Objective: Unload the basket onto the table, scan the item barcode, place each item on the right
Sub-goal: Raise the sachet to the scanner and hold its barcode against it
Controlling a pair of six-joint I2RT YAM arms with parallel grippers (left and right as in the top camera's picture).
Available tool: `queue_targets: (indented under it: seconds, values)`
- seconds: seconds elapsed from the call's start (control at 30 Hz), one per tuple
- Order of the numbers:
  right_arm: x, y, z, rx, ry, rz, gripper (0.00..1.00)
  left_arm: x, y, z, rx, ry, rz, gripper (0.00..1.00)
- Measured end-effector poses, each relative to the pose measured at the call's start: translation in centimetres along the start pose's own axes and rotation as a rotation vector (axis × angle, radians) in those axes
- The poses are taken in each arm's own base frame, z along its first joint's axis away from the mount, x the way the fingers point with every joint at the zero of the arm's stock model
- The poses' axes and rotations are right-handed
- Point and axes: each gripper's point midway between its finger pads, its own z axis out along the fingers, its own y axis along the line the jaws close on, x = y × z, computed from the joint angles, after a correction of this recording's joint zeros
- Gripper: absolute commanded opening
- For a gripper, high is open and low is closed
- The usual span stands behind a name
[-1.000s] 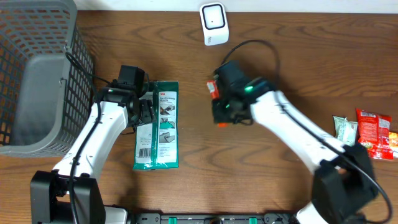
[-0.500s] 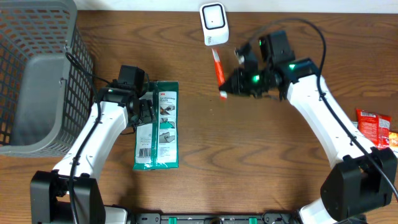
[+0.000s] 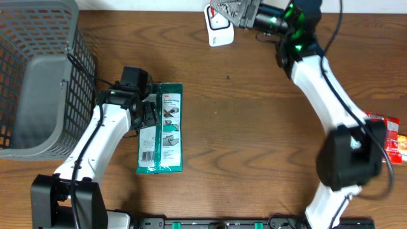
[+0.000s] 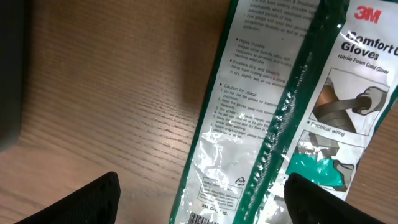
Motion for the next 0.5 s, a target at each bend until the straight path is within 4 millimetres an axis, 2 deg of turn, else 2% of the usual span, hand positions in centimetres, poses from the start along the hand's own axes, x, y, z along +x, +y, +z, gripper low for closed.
queue_targets:
  seconds: [0.07,0.1,0.17,0.27,0.37,0.5]
  values:
    - [0.0,-3.4,0.3,0.009,0.011,0.095,0.01,0.0,0.0,0.0,0.000,0.000,0.000,0.85]
    - [0.1,-5.7,0.4,0.015,0.016,0.151,0.01,0.0,0.0,0.0,0.000,0.000,0.000,0.85]
    - [0.8,-9.9,0.6,0.021,0.022,0.235,0.01,0.0,0.0,0.0,0.000,-0.001,0.000,0.85]
    - [2.2,-15.1,0.6,0.022,0.027,0.341,0.01,0.0,0.0,0.0,0.000,0.000,0.000,0.85]
    - [3.3,-18.7,0.5,0.023,0.033,0.431,0.01,0.0,0.0,0.0,0.000,0.000,0.000,0.85]
    - [4.0,-21.7,0.6,0.027,0.035,0.511,0.01,0.0,0.0,0.0,0.000,-0.001,0.000,0.85]
